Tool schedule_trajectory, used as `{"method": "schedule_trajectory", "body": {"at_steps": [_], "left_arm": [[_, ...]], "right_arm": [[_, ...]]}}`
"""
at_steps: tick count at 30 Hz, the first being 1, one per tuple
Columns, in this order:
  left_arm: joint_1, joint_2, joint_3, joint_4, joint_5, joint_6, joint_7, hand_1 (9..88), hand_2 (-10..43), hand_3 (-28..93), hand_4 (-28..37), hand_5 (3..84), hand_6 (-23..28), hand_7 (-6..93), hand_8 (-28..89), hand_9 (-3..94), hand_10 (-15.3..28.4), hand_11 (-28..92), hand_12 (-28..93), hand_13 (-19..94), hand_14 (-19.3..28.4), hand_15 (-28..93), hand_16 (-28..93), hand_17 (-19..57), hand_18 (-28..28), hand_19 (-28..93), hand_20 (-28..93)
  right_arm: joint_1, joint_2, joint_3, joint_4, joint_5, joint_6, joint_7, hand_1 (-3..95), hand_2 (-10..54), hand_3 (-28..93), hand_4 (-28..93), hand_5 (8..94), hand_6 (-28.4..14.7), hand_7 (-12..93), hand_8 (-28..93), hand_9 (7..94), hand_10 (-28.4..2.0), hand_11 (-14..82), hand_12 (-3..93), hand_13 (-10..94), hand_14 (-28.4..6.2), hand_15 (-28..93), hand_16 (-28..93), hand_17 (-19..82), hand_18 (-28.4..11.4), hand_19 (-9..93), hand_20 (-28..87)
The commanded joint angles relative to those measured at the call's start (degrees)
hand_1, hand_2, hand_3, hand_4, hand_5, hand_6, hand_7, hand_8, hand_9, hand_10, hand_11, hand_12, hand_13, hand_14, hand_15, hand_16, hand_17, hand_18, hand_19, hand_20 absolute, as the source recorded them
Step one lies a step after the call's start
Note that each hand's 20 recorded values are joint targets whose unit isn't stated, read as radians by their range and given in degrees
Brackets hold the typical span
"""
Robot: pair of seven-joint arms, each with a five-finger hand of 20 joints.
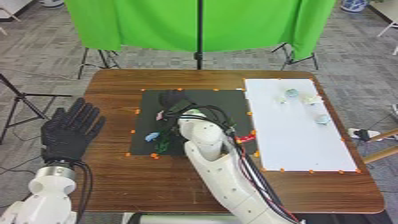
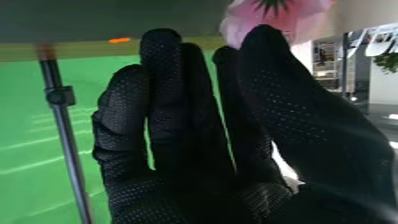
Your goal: Arrange flowers
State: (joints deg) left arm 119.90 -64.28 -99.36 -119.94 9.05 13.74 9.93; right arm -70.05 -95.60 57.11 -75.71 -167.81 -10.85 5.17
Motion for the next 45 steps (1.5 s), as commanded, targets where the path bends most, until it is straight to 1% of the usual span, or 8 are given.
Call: {"method": "schedule_trajectory", "body": {"at_steps": [1,12,14,20,24,29,33,45], "left_arm": [[0.5,-0.73,0.35,0.56,-0.62,0.53,-1.77,28.9,15.2,78,-28.3,47.1,8.4,17.5,-10,39.7,15.4,26,11,27,16.1,47,-8,-5.8,15.9,42,15],[1.5,-3.16,-0.93,0.66,0.06,-0.36,-2.76,28.7,15.3,78,-28.3,48.8,8.7,18.2,-10,40.8,15.6,26,11,28,16.2,47,-8,-5.8,16.0,42,15],[1.0,-3.40,-0.92,1.44,0.17,0.10,-2.83,28.7,15.3,78,-28.3,48.9,8.7,18.3,-10,40.9,15.7,26,11,29,16.2,47,-8,-5.8,15.9,42,15],[4.0,-4.11,-2.43,-0.27,0.75,-0.92,-2.64,28.7,15.2,78,-28.3,49.0,8.7,18.5,-10,41.3,15.8,26,12,29,16.3,47,-8,-5.7,15.9,42,15],[5.5,-4.27,-3.51,-0.95,0.94,-0.64,-2.07,28.7,15.2,77,-28.3,49.0,8.7,18.4,-10,41.4,15.8,26,12,29,16.3,47,-8,-5.7,15.9,42,15],[5.5,-4.36,-3.51,-0.95,1.00,-0.87,-1.77,28.7,15.4,77,-28.3,49.2,8.7,18.5,-10,41.7,15.9,26,12,30,16.3,48,-8,-5.8,15.9,41,15],[6.2,-4.47,-3.80,-1.30,0.39,0.63,-1.45,28.6,15.4,77,-28.3,49.1,8.7,18.6,-10,41.7,15.8,27,12,30,16.4,48,-8,-5.8,16.0,41,15],[6.4,-4.00,-3.72,-0.89,-0.84,-0.28,-0.66,27.2,12.8,79,-28.3,48.8,8.8,18.6,-10,41.4,15.8,27,12,30,16.6,48,-8,-5.8,16.0,41,15]], "right_arm": [[-0.9,0.3,-1.5,-5.2,6.9,-3.3,7.3,54.6,-9.5,78,-28,55.5,-3.7,20,-15,58.1,-16.1,16.4,14.6,56,-10.6,47,32,31,-24.1,84,37],[-1.8,9.1,4.1,-19.7,24.9,-3.9,18.3,46.2,-9.5,83,-28,52.1,-6.5,17,-13,52.4,-19.5,15.4,14.0,51,-16.7,53,17,30,-25.6,85,35],[-2.8,12.0,7.7,-20.6,27.2,-3.2,15.4,45.5,-9.5,83,-28,52.1,-6.8,17,-13,50.3,-20.5,15.0,14.0,49,-17.1,53,16,28,-25.4,82,34],[-9.6,24.2,15.7,-26.6,24.7,-1.0,20.9,45.2,-9.5,83,-28,51.7,-6.2,18,-13,44.1,-20.4,13.9,13.9,40,-18.6,46,12,24,-23.5,73,27],[-11.8,27.6,23.6,-26.6,28.2,-8.8,22.7,46.7,-9.5,84,-28,51.0,-5.9,18,-14,41.3,-19.9,13.2,12.9,34,-19.2,38,10,20,-22.4,65,21],[-16.1,32.3,29.9,-25.9,28.0,-7.9,25.9,48.9,-9.5,84,-28,50.4,-4.6,19,-14,37.6,-18.6,12.1,11.8,29,-19.1,32,10,17,-21.4,61,18],[-18.0,33.7,33.9,-22.6,30.0,-4.3,28.5,50.0,-9.5,85,-28,49.8,-3.8,20,-14,35.6,-17.6,11.7,11.5,27,-19.0,31,10,16,-21.5,60,17],[-19.2,34.0,35.0,-19.2,35.1,-10.3,29.9,49.5,-9.5,84,-28,40.5,-3.4,22,-16,34.2,-15.6,13.0,10.1,31,-17.9,31,10,17,-24.0,58,17]]}}
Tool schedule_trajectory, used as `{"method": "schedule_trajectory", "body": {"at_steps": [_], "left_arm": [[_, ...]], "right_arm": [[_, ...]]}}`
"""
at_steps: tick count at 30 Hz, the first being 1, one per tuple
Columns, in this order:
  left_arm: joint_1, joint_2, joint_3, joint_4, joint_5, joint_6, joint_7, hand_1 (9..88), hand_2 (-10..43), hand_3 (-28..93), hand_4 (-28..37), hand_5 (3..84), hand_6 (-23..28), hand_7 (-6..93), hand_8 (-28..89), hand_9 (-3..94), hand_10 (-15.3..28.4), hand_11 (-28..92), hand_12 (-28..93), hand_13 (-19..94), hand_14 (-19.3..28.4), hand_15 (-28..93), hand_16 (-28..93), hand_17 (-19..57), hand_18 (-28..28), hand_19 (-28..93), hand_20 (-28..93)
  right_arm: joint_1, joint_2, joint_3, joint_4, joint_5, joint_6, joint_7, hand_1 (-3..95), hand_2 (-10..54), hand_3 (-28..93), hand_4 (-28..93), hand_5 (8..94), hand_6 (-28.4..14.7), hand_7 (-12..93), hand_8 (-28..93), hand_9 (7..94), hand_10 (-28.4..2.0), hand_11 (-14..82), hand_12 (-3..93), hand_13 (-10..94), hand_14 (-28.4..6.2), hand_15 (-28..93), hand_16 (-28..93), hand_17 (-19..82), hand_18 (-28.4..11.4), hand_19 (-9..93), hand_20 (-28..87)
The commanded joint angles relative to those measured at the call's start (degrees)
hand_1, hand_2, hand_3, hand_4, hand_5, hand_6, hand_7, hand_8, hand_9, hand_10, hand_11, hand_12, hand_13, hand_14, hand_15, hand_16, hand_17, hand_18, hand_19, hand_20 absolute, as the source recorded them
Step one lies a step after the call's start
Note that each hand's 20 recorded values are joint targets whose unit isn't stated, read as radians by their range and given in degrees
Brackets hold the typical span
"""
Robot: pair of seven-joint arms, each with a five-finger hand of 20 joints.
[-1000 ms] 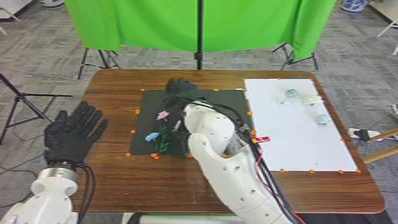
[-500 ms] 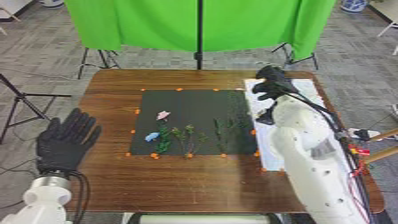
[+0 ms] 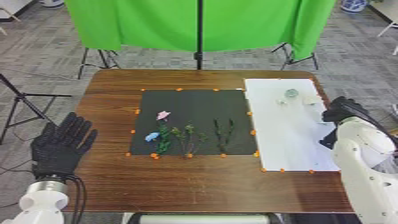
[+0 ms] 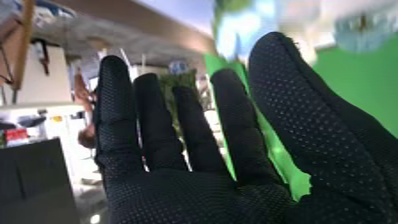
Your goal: Arrange flowers
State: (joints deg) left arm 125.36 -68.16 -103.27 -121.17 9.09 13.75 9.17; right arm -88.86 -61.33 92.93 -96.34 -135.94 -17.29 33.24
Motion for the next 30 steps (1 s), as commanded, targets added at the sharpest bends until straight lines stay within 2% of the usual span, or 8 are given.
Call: {"method": "schedule_trajectory", "body": {"at_steps": [1,4,7,9,11,23,25,30], "left_arm": [[1.0,-0.12,0.22,0.31,-0.79,-0.20,0.08,27.1,12.7,79,-28.3,48.8,8.8,18.7,-10,41.4,15.8,27,12,30,16.6,48,-8,-5.9,16.0,41,15],[1.4,-0.09,0.08,0.01,-1.05,0.15,0.26,27.2,12.7,79,-28.3,48.8,8.8,18.8,-10,41.3,15.8,27,12,30,16.6,48,-8,-5.9,16.1,41,16],[1.3,-0.22,0.18,-0.11,-1.00,0.39,0.31,27.3,13.0,78,-28.3,48.9,8.9,18.7,-10,41.4,15.8,27,13,30,16.6,48,-8,-5.9,16.1,41,16],[1.1,-0.41,0.24,-0.08,-0.89,0.28,0.12,27.4,13.3,78,-28.3,48.9,8.9,18.7,-10,41.4,15.9,27,13,30,16.5,48,-8,-5.9,16.1,41,16],[1.4,-0.48,0.25,-0.18,-0.94,0.34,0.22,27.4,13.4,78,-28.3,49.0,8.9,18.8,-10,41.5,15.9,27,13,30,16.5,48,-7,-5.9,16.1,41,16],[3.3,-0.30,-0.92,-0.88,-0.86,0.97,0.19,27.6,13.8,78,-28.3,49.2,9.0,19.1,-10,41.8,15.9,28,13,30,16.5,48,-7,-5.8,16.2,41,16],[2.7,-0.43,-0.31,-0.42,-1.65,1.19,0.40,27.6,13.9,78,-28.3,49.3,9.0,19.0,-10,41.8,15.8,28,13,30,16.6,48,-8,-5.8,16.2,41,16],[0.5,-0.05,1.71,0.60,-1.12,0.20,-1.21,27.7,14.1,78,-28.3,49.3,9.0,19.1,-10,41.8,15.9,28,12,30,16.6,48,-8,-5.9,16.2,41,16]], "right_arm": [[-0.7,-0.2,-1.1,1.4,2.9,-3.6,1.5,50.2,-9.5,84,-28,40.8,-3.3,22,-16,34.7,-15.6,13.2,10.1,32,-17.4,31,10,18,-24.3,59,17],[-1.4,-0.3,-1.9,1.7,0.3,-1.5,-0.1,51.9,-9.5,84,-28,42.0,-2.5,23,-16,37.6,-15.1,14.0,10.2,37,-15.7,33,11,21,-22.5,63,18],[-1.9,-0.1,-2.8,1.7,0.6,2.6,0.8,54.9,-9.5,79,-28,48.9,-0.9,23,-17,53.0,-12.6,19.7,14.1,51,-11.7,43,20,25,-21.4,72,24],[-2.3,0.0,-3.1,1.5,-0.5,4.9,0.6,59.6,-9.5,70,-28,60.2,-0.2,25,-11,71.6,-10.8,14.2,32.8,60,-7.9,44,34,28,-21.4,76,29],[-2.8,0.3,-3.6,1.0,-0.6,7.4,0.3,61.0,-9.5,69,-28,67.6,-0.3,30,-4,80.0,-10.3,16.0,42.3,65,-7.2,47,40,29,-21.8,79,32],[0.4,-2.7,-11.3,-7.8,-0.7,12.1,-1.7,60.4,-9.5,72,-28,73.1,-0.9,37,2,84.5,-10.7,15.5,45.4,69,-6.9,47,42,32,-22.7,81,36],[3.6,-6.3,-14.7,-7.1,-0.4,12.7,-2.4,60.3,-9.5,72,-28,73.1,-0.9,37,3,84.5,-10.6,15.6,45.4,69,-6.9,47,42,32,-22.8,82,36],[7.4,-16.5,-20.1,-5.4,-2.3,12.8,-7.7,60.4,-9.5,72,-28,73.1,-1.1,36,3,84.6,-10.3,15.7,45.5,69,-6.9,48,41,32,-22.9,82,37]]}}
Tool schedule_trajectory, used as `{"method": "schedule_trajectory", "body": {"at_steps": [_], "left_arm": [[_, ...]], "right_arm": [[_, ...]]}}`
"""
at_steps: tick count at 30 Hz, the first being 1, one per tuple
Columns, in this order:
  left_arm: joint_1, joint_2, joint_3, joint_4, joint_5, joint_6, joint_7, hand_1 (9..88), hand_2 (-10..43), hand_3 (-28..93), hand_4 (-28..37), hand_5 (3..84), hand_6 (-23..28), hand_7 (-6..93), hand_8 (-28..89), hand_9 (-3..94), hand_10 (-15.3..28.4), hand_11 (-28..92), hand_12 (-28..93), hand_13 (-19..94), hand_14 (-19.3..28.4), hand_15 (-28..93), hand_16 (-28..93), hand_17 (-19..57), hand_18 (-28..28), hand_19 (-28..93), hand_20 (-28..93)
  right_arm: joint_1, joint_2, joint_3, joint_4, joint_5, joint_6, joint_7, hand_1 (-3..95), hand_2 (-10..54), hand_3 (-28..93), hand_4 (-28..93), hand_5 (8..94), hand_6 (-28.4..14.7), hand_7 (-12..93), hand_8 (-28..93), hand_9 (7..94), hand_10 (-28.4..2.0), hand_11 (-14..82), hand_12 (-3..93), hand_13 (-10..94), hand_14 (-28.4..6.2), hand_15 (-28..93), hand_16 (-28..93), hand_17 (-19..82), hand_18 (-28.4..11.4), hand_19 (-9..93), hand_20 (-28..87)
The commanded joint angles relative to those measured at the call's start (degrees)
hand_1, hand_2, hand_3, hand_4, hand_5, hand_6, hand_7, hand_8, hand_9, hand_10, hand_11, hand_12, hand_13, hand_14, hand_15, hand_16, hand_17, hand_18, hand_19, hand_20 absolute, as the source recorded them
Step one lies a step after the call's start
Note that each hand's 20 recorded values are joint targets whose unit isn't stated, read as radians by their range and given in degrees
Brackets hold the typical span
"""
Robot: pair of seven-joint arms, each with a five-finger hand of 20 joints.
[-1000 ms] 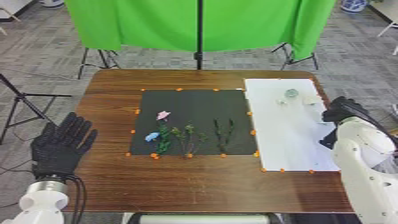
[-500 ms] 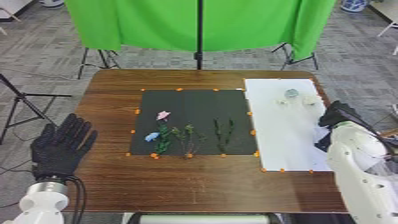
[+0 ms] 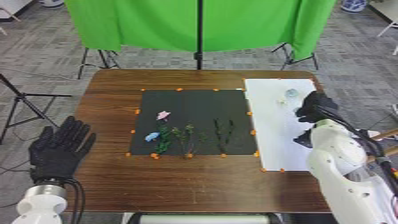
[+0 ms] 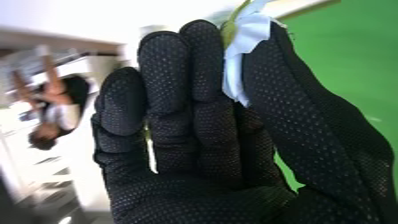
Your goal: Arrange flowers
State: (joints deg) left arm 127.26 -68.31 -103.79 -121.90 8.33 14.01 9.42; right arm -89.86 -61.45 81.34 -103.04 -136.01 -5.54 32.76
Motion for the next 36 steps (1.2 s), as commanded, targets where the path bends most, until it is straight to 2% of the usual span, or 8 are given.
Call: {"method": "schedule_trajectory", "body": {"at_steps": [1,13,16,30,31,32,34,36], "left_arm": [[-1.8,0.20,2.50,1.47,-0.35,0.03,-1.28,27.7,14.1,78,-28.3,49.3,9.0,19.1,-10,41.8,15.9,28,12,30,16.6,48,-8,-5.9,16.2,41,16],[-4.6,2.47,3.75,2.37,0.28,0.37,-2.73,27.6,14.2,78,-28.3,49.3,9.0,19.0,-10,41.8,15.9,28,13,30,16.6,48,-8,-5.8,16.2,41,16],[-4.7,2.86,3.83,2.20,3.79,1.37,-3.21,27.6,14.3,78,-28.3,49.4,9.0,19.0,-10,41.8,15.9,28,13,30,16.6,48,-8,-5.8,16.2,41,16],[-3.9,3.51,3.62,1.62,2.21,1.63,-2.33,27.7,14.6,78,-28.3,49.4,9.0,19.2,-10,41.9,15.8,28,13,30,16.6,48,-8,-5.8,16.2,41,16],[3.6,2.21,0.95,-4.11,2.03,1.90,-1.18,27.7,14.6,78,-28.3,49.4,9.0,19.3,-10,41.9,15.8,28,13,30,16.6,48,-8,-5.8,16.2,41,16],[1.9,2.85,1.69,-2.30,2.15,1.74,-1.25,27.7,14.7,78,-28.3,49.4,9.0,19.3,-10,42.0,15.8,28,13,30,16.6,48,-8,-5.9,16.2,41,16],[-0.2,3.31,2.23,-0.77,2.16,1.97,-1.22,27.9,14.9,78,-28.3,49.7,8.9,19.5,-10,42.4,15.9,28,13,31,16.6,48,-8,-5.8,16.2,41,16],[-0.6,2.94,1.92,-0.59,2.32,2.02,-1.29,28.0,14.9,78,-28.3,49.8,8.9,19.8,-10,42.5,15.8,28,13,31,16.6,49,-8,-5.8,16.3,41,16]], "right_arm": [[9.6,-18.0,-10.4,2.2,-1.6,0.1,-7.7,60.4,-9.5,72,-28,73.1,-1.1,36,3,84.5,-10.3,15.8,45.6,69,-6.8,48,41,32,-22.9,82,37],[9.1,-26.3,-19.8,5.3,-7.3,-5.3,-12.1,60.3,-9.5,72,-28,72.9,-1.2,37,3,84.1,-10.3,16.1,45.9,68,-7.2,49,42,31,-23.0,84,39],[7.6,-26.1,-21.7,5.8,-9.6,-4.5,-10.9,59.8,-9.5,73,-28,72.8,-1.5,36,3,83.0,-10.7,16.3,46.3,66,-8.3,50,44,32,-23.1,84,39],[8.3,-26.8,-26.3,6.3,-12.0,-4.0,-8.2,59.9,-9.5,73,-28,71.1,-2.7,35,2,79.2,-12.4,16.8,44.1,59,-10.4,55,41,32,-23.3,86,40],[5.6,-23.8,-29.2,-0.9,-9.9,-6.1,-3.6,59.9,-9.5,73,-28,71.0,-2.7,35,1,79.2,-12.4,16.7,43.8,59,-10.5,55,41,32,-23.4,86,40],[6.1,-24.8,-28.6,1.0,-9.4,-5.9,-4.3,59.9,-9.5,73,-28,70.9,-2.6,35,1,79.1,-12.6,16.3,43.2,59,-10.6,55,41,32,-23.4,86,40],[6.7,-26.2,-27.3,3.0,-11.1,-6.5,-6.4,59.7,-9.5,73,-28,70.6,-2.8,34,1,79.0,-12.7,15.6,42.5,59,-10.7,55,41,32,-23.6,86,40],[7.0,-26.5,-27.1,3.9,-13.0,-6.9,-7.3,59.6,-9.5,73,-28,70.5,-2.9,34,1,79.0,-12.7,14.9,41.9,59,-10.6,55,40,31,-23.8,86,40]]}}
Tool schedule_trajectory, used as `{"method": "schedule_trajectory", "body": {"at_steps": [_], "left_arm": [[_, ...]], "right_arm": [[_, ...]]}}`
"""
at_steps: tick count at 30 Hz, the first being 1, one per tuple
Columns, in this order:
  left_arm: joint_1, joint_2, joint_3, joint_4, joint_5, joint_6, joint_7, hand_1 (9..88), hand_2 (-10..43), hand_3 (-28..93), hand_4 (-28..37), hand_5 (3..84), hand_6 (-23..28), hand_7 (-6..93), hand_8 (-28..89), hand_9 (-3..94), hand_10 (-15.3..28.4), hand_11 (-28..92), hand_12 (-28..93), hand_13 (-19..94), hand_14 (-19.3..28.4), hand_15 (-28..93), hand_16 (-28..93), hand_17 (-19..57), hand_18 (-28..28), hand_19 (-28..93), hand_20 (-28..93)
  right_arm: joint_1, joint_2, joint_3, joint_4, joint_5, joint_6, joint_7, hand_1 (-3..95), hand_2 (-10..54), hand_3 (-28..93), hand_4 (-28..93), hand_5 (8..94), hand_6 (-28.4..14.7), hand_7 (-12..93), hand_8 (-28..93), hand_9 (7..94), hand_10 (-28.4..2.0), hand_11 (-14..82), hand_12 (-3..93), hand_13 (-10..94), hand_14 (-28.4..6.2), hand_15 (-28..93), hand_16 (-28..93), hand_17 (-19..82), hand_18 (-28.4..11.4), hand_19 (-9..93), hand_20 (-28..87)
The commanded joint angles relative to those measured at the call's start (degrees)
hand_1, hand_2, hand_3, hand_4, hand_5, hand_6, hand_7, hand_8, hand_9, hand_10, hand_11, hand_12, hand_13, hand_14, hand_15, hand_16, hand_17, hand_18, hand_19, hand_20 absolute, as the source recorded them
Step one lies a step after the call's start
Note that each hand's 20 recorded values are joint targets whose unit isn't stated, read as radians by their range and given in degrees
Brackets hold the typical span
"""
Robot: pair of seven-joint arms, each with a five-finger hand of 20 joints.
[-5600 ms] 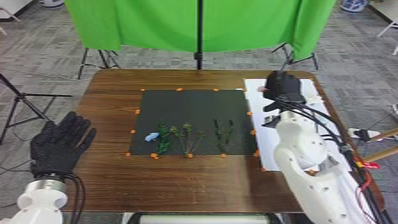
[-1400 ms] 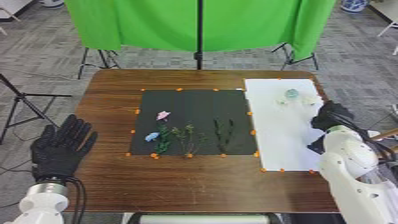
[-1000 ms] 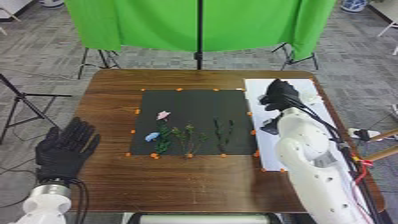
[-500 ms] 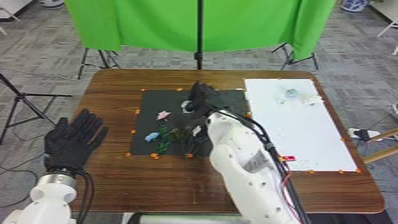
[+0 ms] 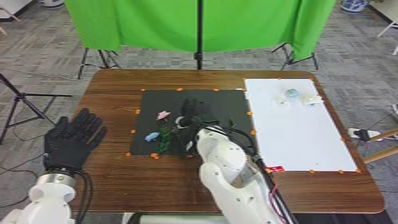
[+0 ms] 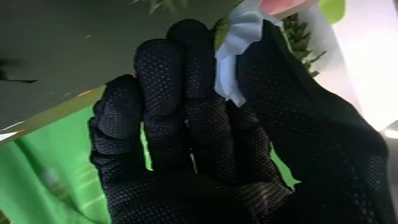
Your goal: Arrange flowers
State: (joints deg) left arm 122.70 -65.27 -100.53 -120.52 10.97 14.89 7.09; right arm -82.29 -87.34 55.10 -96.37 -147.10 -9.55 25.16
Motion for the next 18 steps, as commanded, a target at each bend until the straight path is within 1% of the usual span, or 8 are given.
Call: {"method": "schedule_trajectory", "body": {"at_steps": [1,4,9,11,14,15,17,18], "left_arm": [[3.2,0.06,-1.14,-1.63,-0.35,1.43,1.03,27.9,14.9,78,-28.3,49.9,9.0,19.9,-10,42.5,15.8,28,13,31,16.6,49,-7,-5.8,16.4,41,16],[2.8,0.21,-0.86,-1.65,-0.30,2.41,1.10,28.0,14.9,78,-28.3,49.9,9.0,20.0,-10,42.6,15.8,28,13,31,16.6,49,-8,-5.8,16.4,41,17],[1.9,0.24,-0.46,-0.92,-0.34,2.27,0.83,28.1,15.0,78,-28.3,50.1,9.0,20.2,-11,42.7,15.8,29,13,30,16.4,49,-8,-5.7,16.2,42,16],[-0.5,0.69,0.20,0.79,-0.28,2.40,0.23,28.0,15.0,78,-28.3,50.1,9.0,20.2,-11,42.7,15.8,29,12,30,16.3,49,-8,-5.8,16.2,42,16],[-2.6,1.27,0.96,2.01,-0.19,2.90,0.05,28.0,15.0,78,-28.3,50.1,9.0,20.3,-11,42.7,15.8,29,12,30,16.3,49,-8,-5.7,16.2,42,16],[-4.0,1.48,1.47,3.00,-0.25,3.17,-0.10,28.0,15.0,78,-28.3,50.2,9.0,20.3,-11,42.7,15.8,29,12,30,16.3,49,-8,-5.7,16.2,42,16],[-0.9,1.14,0.19,0.85,-2.12,1.77,0.52,27.9,14.9,78,-28.3,50.1,9.0,20.4,-11,42.7,15.8,29,12,30,16.2,49,-8,-5.7,16.2,42,16],[-0.9,1.00,0.11,0.86,-3.10,1.80,0.55,27.9,14.9,78,-28.3,50.2,9.0,20.3,-11,42.7,15.8,29,12,30,16.2,49,-8,-5.7,16.1,42,16]], "right_arm": [[-0.5,-0.9,-0.6,-2.4,-2.5,-3.5,-0.1,59.6,-9.5,73,-28,70.5,-3.0,33,0,78.9,-12.7,14.5,41.5,59,-10.6,55,40,31,-24.0,86,40],[-0.8,-1.3,0.3,-2.5,-0.7,-6.0,-1.4,60.6,-9.5,73,-28,69.6,-3.2,31,0,78.1,-12.8,12.6,39.9,58,-10.4,54,40,31,-23.9,86,40],[-0.9,-1.4,-0.1,-1.4,-4.0,-4.6,-1.9,62.2,-9.5,73,-28,68.6,-2.9,30,-1,75.8,-12.6,10.9,38.7,56,-10.2,54,40,30,-23.4,85,40],[0.3,-2.5,0.5,1.1,-5.2,-3.5,-2.2,62.4,-9.5,73,-28,68.6,-2.8,31,-1,75.7,-12.6,11.0,38.7,56,-10.2,54,40,30,-23.4,85,40],[1.2,-3.8,1.7,2.9,-5.8,-4.0,-2.3,62.6,-9.5,73,-28,68.0,-3.1,30,-1,75.2,-13.0,10.5,38.0,55,-10.5,55,40,30,-23.7,86,41],[2.0,-4.4,2.2,4.1,-5.8,-3.8,-2.1,62.9,-9.5,73,-28,67.7,-3.1,29,-2,75.1,-13.1,10.4,37.6,55,-10.5,55,40,30,-23.8,87,42],[0.6,-2.3,0.3,0.8,-5.2,-3.1,0.4,63.5,-9.5,73,-28,67.6,-3.2,28,-2,74.8,-13.3,10.1,37.0,54,-10.7,55,40,31,-24.0,89,43],[0.7,-2.3,0.4,0.8,-5.1,-3.5,0.2,63.7,-9.5,73,-28,67.3,-3.4,26,-2,74.5,-13.4,10.0,36.9,54,-10.7,55,39,31,-24.0,89,44]]}}
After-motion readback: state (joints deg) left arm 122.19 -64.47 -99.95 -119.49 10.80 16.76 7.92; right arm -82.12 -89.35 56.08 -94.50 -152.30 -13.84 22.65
